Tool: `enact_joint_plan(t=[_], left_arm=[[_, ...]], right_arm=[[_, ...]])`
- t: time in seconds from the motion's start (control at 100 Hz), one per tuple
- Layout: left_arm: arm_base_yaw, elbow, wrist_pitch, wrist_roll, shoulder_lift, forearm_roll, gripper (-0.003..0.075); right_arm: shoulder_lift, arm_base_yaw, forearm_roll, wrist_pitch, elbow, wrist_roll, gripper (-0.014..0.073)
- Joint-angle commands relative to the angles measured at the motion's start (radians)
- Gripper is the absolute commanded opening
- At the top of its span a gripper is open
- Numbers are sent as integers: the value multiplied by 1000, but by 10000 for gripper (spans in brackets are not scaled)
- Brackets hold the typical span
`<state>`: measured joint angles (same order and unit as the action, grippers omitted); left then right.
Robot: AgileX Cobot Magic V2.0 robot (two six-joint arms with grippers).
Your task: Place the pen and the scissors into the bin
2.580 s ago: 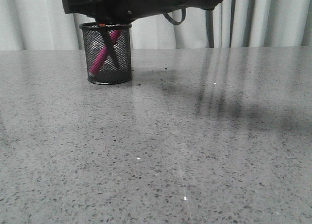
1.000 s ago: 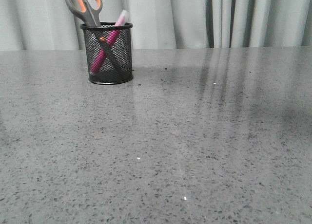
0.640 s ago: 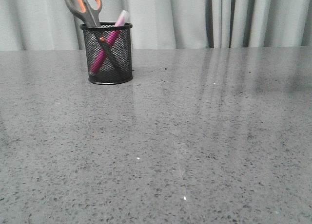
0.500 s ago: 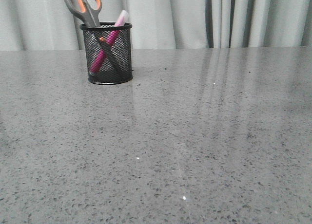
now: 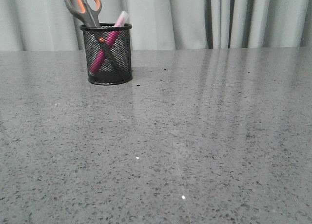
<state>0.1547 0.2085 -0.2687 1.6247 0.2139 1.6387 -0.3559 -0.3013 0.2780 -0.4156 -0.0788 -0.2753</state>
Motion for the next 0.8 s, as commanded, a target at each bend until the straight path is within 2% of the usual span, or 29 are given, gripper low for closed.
enact_joint_plan(t=[0.0,0.79], left_arm=[[0,-12,22,5,-48,63,-19],[0,-42,11,5,-83,63,-19]], right_arm=[[37,6,2,-60,-8,-9,-74],[49,6,2,-27,-6,-9,-75]])
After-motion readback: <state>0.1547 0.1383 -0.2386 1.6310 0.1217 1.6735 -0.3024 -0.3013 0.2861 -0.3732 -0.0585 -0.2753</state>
